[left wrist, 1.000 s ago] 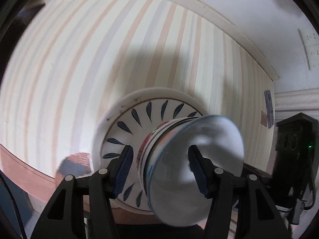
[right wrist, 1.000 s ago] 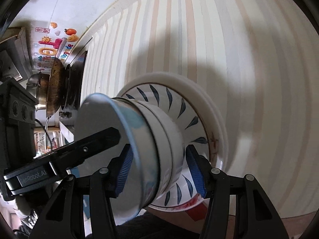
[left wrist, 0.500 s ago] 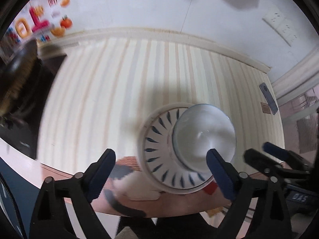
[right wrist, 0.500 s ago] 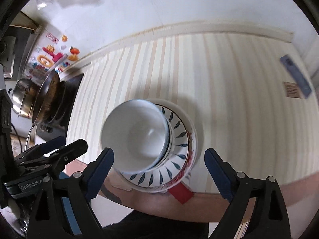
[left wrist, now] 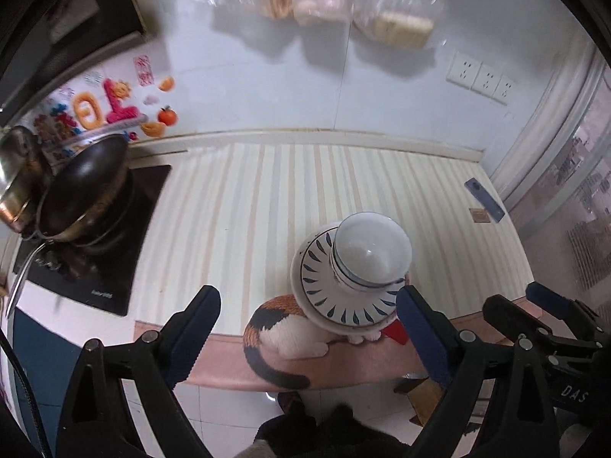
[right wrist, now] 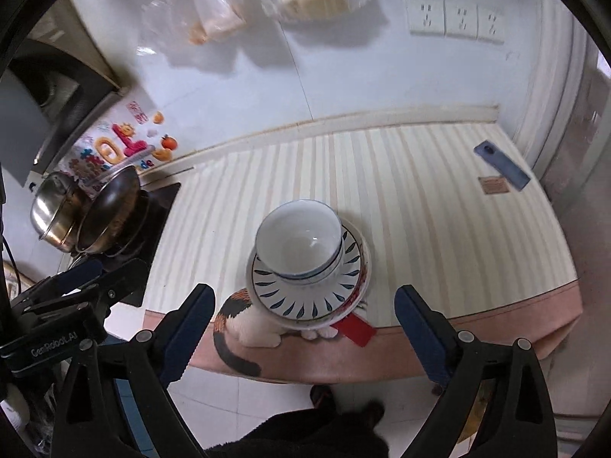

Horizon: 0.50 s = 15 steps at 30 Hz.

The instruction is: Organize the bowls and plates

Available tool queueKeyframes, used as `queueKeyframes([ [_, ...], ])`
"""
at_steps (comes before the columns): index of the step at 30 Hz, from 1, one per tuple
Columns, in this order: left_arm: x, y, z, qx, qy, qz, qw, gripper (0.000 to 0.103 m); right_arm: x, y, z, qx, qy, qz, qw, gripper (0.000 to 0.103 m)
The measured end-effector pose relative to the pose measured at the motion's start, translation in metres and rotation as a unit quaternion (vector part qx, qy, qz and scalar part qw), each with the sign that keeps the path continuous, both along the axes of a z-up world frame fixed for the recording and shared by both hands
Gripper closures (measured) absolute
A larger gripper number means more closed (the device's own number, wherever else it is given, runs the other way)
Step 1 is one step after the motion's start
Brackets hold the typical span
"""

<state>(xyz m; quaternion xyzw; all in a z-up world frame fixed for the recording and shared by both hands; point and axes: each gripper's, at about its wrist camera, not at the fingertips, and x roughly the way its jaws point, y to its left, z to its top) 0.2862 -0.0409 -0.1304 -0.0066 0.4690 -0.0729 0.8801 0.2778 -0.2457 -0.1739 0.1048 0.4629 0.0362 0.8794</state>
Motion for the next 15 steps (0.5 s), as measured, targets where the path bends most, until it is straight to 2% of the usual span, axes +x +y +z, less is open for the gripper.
queueKeyframes([
  [8,-0.077,0.004,0.03,0.011,-0.044,0.029,0.9985,0.009,-0.088,0.004,0.058,-0.033,-0.066,0.008,0.997,0.005],
  [15,-0.133,0.012,0.05,0.009,-0.071,0.054,0.996,0.009,-0.142,0.007,0.084,-0.05,-0.097,0.017,0.994,0.005],
])
